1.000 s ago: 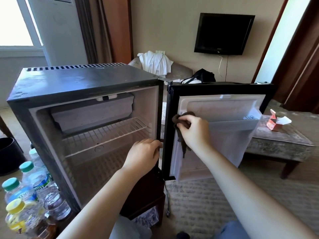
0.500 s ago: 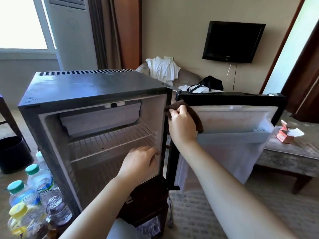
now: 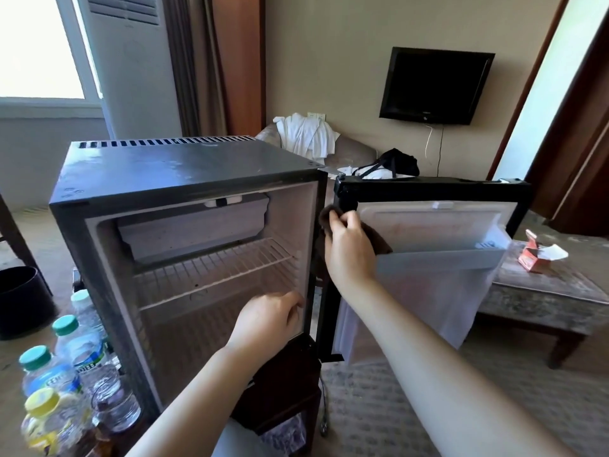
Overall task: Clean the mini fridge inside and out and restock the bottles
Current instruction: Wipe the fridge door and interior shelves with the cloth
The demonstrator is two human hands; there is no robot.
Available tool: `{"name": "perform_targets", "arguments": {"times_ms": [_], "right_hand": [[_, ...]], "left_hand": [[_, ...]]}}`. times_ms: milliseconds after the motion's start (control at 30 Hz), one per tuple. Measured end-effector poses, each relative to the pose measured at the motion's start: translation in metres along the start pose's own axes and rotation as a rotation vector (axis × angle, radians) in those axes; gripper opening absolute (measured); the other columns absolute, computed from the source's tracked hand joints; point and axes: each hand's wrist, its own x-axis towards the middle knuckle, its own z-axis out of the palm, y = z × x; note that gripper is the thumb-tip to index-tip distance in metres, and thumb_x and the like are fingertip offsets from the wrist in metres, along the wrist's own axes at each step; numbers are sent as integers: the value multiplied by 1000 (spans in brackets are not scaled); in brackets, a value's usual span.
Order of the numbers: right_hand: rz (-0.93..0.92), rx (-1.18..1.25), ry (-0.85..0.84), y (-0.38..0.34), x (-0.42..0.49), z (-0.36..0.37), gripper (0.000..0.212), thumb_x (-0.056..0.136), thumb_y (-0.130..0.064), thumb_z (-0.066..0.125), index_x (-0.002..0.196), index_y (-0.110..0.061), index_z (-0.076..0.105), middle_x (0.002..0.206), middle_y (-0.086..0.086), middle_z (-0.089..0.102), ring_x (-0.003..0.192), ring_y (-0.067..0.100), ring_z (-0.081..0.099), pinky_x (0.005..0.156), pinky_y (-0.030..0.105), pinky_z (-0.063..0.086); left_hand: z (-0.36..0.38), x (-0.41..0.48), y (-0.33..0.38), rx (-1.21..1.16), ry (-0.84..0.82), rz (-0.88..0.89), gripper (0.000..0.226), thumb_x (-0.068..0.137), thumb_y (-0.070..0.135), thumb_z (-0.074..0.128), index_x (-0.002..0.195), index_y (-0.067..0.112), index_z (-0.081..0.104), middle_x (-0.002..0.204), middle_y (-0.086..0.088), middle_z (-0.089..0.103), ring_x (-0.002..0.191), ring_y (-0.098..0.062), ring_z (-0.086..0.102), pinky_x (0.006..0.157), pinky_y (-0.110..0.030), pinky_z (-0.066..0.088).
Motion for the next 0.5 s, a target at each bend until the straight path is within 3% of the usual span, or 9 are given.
{"name": "perform_targets", "arguments": {"times_ms": [100, 233, 300, 367, 433, 500], "right_hand": [[97, -133, -88, -14, 17, 1, 51, 95, -2, 43, 145, -9, 35, 128, 9, 40, 98, 26, 61, 74, 32, 46], [197, -150, -272, -19, -4, 20, 47, 94, 4, 41, 139, -7, 39, 128, 11, 38, 94, 29, 63, 61, 35, 41], [203, -124, -321, -13, -17, 24, 50, 95, 1, 43, 143, -8, 35, 130, 10, 37, 95, 29, 62, 62, 35, 42], [173, -60, -230, -9, -19, 17, 51, 96, -6, 46, 145, -11, 36, 129, 9, 40, 99, 28, 59, 74, 35, 46], [94, 71, -7, -7, -14, 2, 48, 93, -9, 52, 141, -12, 46, 120, 10, 47, 97, 30, 58, 83, 38, 48], [8, 193, 209, 1, -5, -20, 44, 87, -6, 60, 132, -9, 57, 109, 13, 53, 84, 31, 60, 73, 39, 51]], "left_hand": [[0, 0, 0, 12, -36, -11, 34, 87, 28, 37, 106, 24, 65, 84, 3, 68, 78, -21, 64, 61, -26, 41], [-7, -1, -6, 36, -64, -74, 24, 94, 23, 45, 111, 28, 61, 91, 6, 69, 84, -16, 63, 65, -28, 43], [-14, -4, -10, 55, -57, -92, 23, 94, 23, 46, 110, 27, 62, 89, 6, 69, 82, -16, 63, 61, -26, 38], [-19, -3, -10, 80, -42, -103, 23, 94, 22, 47, 110, 24, 62, 88, 4, 69, 81, -18, 63, 58, -25, 32], [-21, 4, -4, 66, -28, -109, 22, 94, 21, 47, 110, 23, 62, 91, 4, 69, 84, -19, 63, 58, -26, 31], [-19, 14, 9, 9, -9, -112, 22, 93, 19, 48, 109, 22, 64, 95, 4, 69, 88, -19, 63, 62, -26, 35]]}}
